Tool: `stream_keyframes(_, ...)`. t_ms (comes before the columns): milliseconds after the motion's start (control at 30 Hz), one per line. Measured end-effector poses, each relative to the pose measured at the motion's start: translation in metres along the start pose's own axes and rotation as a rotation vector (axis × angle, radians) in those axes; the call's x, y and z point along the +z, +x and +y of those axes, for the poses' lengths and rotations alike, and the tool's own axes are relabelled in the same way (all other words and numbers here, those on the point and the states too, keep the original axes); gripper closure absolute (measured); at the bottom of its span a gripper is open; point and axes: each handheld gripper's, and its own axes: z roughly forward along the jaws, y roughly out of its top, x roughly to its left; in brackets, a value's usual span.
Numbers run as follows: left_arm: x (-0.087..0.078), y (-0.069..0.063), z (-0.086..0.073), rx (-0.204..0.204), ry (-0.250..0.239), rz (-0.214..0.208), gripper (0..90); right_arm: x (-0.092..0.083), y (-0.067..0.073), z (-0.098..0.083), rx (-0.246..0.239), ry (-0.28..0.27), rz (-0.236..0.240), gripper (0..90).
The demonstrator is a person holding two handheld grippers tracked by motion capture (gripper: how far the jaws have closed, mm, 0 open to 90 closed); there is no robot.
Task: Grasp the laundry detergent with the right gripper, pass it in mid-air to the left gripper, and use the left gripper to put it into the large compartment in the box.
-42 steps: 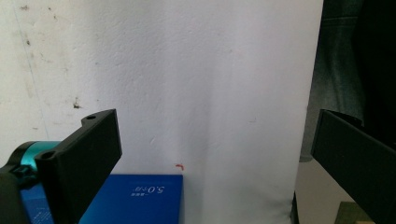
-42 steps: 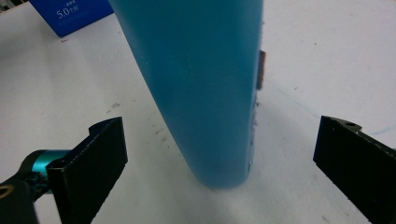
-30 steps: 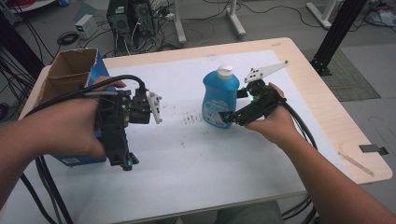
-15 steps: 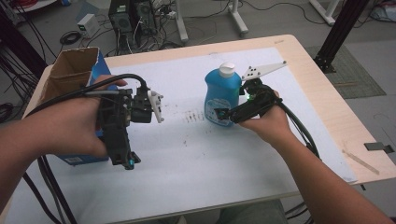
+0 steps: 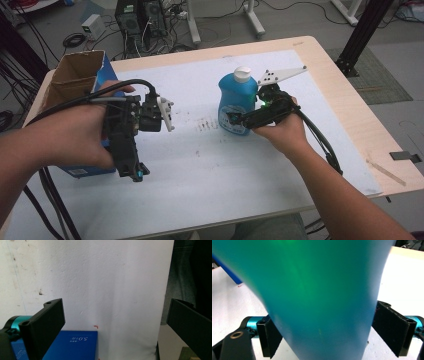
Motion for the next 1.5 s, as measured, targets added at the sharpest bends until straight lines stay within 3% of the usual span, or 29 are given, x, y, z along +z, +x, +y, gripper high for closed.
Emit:
stream_keyframes(1133, 0.0026, 0.0016, -0.0014, -0.017, 0.004, -0.001, 1.7, 0.0022, -0.0007, -0.0024, -0.03, -0.027, 0.008, 32.2)
stream_keyframes(1400, 0.0016, 0.002, -0.0049, -0.029, 0.002, 0.0, 1.7, 0.0043, -0.0009, -0.0036, -0.055, -0.034, 0.021, 37.6)
stream_keyframes(1500, 0.0023, 0.002, -0.0062, -0.032, 0.0, -0.003, 1.7, 0.0051, 0.0011, -0.0038, -0.079, -0.036, 0.0, 41.3)
